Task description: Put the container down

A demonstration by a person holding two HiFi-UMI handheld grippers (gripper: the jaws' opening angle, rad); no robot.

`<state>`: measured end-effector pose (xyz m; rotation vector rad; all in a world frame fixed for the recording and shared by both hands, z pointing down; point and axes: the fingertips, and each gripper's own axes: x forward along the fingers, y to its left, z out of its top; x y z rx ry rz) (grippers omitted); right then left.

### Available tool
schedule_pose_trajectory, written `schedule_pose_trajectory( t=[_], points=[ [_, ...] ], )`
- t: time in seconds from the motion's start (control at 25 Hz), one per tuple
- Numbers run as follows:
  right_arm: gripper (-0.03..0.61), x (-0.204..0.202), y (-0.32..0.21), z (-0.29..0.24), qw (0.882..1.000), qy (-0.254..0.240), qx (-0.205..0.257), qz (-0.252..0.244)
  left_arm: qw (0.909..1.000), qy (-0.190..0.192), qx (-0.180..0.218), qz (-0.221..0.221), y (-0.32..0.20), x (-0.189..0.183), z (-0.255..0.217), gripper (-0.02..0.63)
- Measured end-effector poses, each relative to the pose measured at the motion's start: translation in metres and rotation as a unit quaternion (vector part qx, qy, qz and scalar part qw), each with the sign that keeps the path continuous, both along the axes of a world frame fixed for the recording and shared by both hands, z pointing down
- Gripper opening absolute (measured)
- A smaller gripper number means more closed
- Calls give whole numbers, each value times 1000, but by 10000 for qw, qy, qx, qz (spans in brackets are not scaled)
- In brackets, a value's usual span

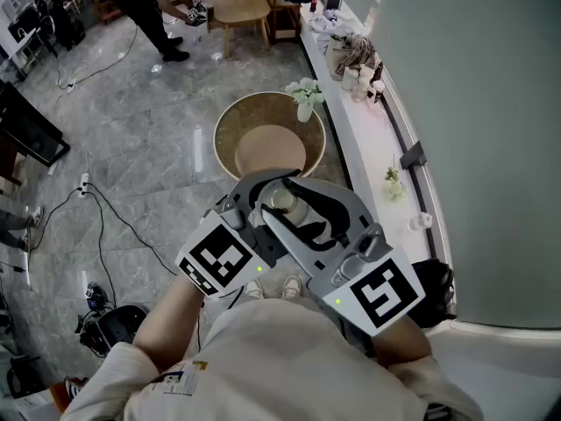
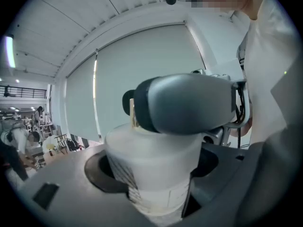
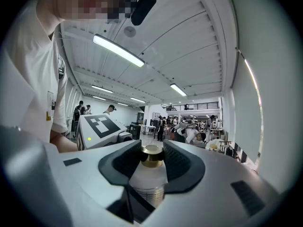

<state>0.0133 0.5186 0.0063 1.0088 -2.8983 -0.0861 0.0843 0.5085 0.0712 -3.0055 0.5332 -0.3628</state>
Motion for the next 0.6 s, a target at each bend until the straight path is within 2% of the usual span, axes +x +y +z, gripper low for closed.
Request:
schedule_pose_trajectory(
  t=[0.6],
  points=[
    [144,8,-2,2,9999,-60,34,82,10000,-56,14,3,-2,7,3,348]
  ],
)
